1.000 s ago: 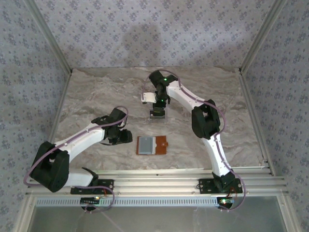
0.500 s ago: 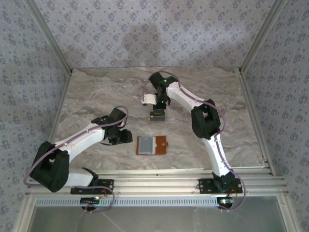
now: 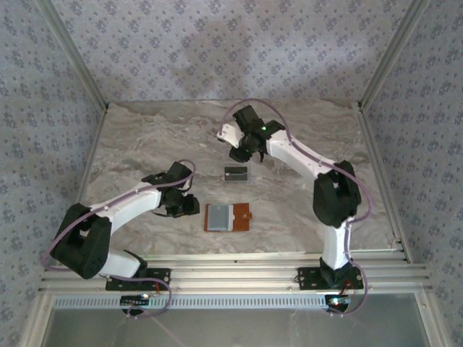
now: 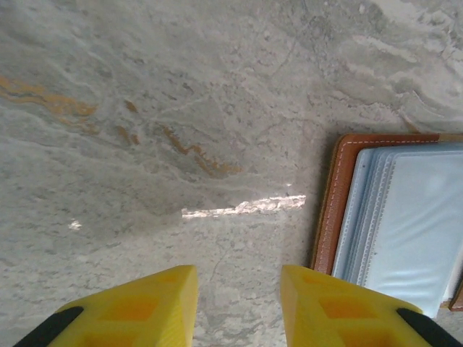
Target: Take the credit cards out of the card holder
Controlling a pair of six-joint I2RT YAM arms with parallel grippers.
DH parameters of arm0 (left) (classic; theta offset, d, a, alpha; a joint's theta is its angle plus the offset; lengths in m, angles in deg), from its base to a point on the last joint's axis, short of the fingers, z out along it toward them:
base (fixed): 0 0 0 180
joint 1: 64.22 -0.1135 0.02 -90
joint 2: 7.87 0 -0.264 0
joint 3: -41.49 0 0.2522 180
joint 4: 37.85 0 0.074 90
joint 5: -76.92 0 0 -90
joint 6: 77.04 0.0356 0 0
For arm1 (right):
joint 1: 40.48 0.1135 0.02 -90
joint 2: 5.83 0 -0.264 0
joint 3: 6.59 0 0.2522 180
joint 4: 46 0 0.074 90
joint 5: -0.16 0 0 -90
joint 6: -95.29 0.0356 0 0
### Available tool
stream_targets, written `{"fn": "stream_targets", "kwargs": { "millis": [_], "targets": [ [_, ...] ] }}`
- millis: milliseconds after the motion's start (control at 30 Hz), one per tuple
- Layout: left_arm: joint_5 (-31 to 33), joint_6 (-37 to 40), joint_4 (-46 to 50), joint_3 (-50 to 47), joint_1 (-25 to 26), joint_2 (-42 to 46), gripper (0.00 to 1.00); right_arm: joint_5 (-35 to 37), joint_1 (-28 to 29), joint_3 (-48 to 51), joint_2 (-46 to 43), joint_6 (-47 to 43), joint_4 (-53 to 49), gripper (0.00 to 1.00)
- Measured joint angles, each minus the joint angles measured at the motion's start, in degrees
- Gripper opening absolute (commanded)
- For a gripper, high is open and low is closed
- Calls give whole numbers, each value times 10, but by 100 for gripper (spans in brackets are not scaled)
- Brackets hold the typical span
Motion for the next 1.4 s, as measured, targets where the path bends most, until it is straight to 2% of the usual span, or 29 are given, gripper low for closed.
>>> {"fn": "stream_targets", "kwargs": {
  "millis": [200, 300, 500, 700, 867, 1100, 1400],
  "targets": [
    [-5, 0, -23, 0, -5, -10, 34, 28, 33, 136, -107, 252, 59, 32],
    [-15, 0, -42, 0, -23, -12, 34, 35, 67, 166, -125, 360, 61, 26],
    [-47, -2, -86, -7, -69, -11, 34, 16, 145, 191, -122, 502, 70, 31],
    [-73, -1, -106, -37, -109, 1, 35, -5, 198, 185, -66, 585, 73, 30],
    [-87, 0, -109, -47, -118, 12, 36, -15, 224, 177, -15, 628, 71, 31],
    [-104, 3, -116, -56, -118, 12, 37, -26, 231, 177, 3, 662, 71, 32],
    [-111, 4, -125, -63, -118, 12, 38, 10, 238, 161, 32, 680, 15, 42]
  ]
}}
